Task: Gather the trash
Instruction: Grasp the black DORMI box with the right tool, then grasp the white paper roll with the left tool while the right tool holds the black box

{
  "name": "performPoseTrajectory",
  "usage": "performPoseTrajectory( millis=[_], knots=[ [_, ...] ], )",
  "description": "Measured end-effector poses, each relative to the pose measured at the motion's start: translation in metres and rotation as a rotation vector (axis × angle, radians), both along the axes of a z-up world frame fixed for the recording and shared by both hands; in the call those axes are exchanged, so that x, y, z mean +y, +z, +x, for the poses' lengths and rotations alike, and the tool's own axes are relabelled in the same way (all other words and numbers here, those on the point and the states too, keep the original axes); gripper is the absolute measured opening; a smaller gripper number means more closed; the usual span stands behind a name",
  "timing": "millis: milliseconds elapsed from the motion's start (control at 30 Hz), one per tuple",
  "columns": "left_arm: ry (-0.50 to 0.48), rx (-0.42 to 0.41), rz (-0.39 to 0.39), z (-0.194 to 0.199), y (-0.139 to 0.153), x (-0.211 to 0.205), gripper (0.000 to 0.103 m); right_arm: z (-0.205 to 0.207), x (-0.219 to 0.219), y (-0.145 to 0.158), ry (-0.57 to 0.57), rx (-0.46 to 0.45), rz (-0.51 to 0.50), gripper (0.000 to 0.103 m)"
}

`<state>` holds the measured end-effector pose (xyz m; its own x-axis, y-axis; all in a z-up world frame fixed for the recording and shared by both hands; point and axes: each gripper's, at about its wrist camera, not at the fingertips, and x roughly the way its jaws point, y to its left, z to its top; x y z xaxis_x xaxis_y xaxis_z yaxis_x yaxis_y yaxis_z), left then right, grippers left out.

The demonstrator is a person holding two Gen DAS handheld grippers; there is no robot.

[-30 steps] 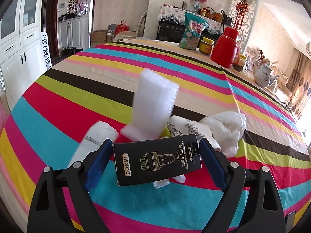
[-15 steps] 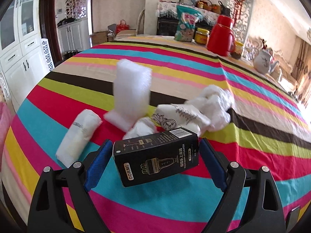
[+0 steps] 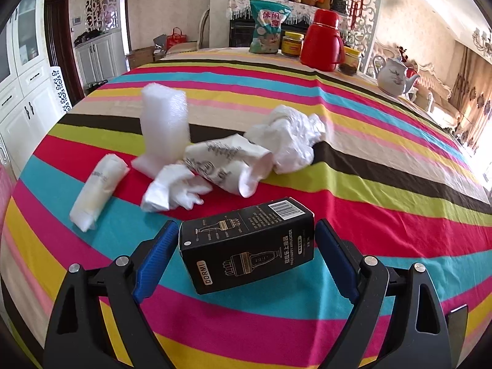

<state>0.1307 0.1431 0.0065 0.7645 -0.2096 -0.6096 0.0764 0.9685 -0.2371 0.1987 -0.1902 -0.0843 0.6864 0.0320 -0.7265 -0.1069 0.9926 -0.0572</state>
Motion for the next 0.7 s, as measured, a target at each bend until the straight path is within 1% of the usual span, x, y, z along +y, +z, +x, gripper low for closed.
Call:
performPoseTrajectory(
  millis=[267, 533, 567, 600, 633, 700],
  knots=[
    [-0.044, 0.016, -0.004, 0.007, -0.007, -0.021, 0.081, -0.010, -0.016, -0.006, -0.012, 0.024, 0.008, 0.084],
    [-0.100, 0.075, 0.013, 0.024, -0.029, -0.051, 0.080, -0.014, -0.027, -0.012, -0.021, 0.055, 0.012, 0.084],
    [-0.105, 0.086, 0.018, 0.026, -0.033, -0.054, 0.079, -0.014, -0.028, -0.012, -0.021, 0.057, 0.010, 0.084],
    [-0.111, 0.097, 0.021, 0.030, -0.037, -0.058, 0.074, -0.015, -0.029, -0.012, -0.021, 0.056, 0.011, 0.084],
    [-0.116, 0.106, 0.022, 0.032, -0.040, -0.061, 0.072, -0.016, -0.030, -0.011, -0.021, 0.056, 0.018, 0.084],
    [-0.128, 0.128, 0.033, 0.038, -0.048, -0.070, 0.069, -0.017, -0.031, -0.011, -0.021, 0.052, 0.032, 0.084]
  ],
)
